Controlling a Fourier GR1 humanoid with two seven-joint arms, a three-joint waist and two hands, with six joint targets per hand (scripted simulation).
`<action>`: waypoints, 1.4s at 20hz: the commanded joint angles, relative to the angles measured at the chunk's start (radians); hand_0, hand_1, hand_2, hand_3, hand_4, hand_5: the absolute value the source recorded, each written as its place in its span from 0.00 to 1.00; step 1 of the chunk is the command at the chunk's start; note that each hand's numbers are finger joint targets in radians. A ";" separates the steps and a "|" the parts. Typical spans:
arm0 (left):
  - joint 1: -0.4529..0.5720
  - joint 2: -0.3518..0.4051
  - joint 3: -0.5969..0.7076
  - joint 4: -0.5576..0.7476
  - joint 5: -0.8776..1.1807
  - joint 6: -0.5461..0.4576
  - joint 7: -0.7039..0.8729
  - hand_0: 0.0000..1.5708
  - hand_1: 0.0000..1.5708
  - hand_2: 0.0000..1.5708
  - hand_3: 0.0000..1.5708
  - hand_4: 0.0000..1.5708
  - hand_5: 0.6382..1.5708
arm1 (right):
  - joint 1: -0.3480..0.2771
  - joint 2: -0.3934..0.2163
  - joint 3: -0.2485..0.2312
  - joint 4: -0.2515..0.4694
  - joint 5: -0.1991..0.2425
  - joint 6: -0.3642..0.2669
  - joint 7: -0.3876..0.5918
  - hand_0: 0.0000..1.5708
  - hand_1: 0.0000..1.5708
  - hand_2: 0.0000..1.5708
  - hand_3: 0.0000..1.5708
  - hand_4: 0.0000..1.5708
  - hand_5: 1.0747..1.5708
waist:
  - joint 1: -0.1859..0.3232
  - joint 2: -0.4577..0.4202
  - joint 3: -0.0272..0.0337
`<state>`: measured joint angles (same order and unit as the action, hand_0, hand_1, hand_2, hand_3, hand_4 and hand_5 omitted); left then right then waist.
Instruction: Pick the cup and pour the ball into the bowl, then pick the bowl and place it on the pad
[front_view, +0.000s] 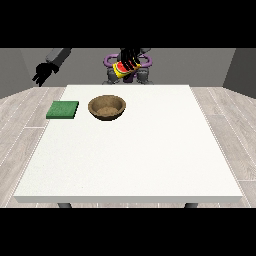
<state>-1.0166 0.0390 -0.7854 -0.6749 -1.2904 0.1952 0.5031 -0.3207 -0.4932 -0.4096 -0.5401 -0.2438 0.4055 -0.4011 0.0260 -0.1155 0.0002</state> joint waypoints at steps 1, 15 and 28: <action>0.132 0.027 0.086 -0.066 0.087 0.155 -0.023 1.00 1.00 1.00 1.00 0.60 1.00 | -0.032 0.005 0.009 -0.026 0.003 -0.034 0.035 0.00 0.00 0.00 0.17 0.42 1.00 | 0.048 0.004 -0.0031; 0.590 -0.038 0.311 -0.464 0.844 0.573 -0.413 0.00 0.00 0.00 0.00 0.51 0.98 | -0.188 0.138 0.041 -0.167 -0.005 -0.147 0.020 0.00 0.00 0.00 0.11 0.39 1.00 | 0.041 0.276 -0.0162; 0.743 0.065 0.568 -0.404 1.198 0.237 -0.932 0.00 0.00 0.00 0.00 0.60 0.88 | -0.200 0.397 0.209 -0.294 0.115 -0.477 0.152 0.00 0.00 0.00 0.00 0.00 0.99 | 0.047 0.188 -0.0006</action>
<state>-0.3339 0.1081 -0.2590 -1.1003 -0.1284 0.4682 -0.3364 -0.5386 -0.1334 -0.2413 -0.8209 -0.1640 -0.0103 -0.2631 0.0819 0.1005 -0.0035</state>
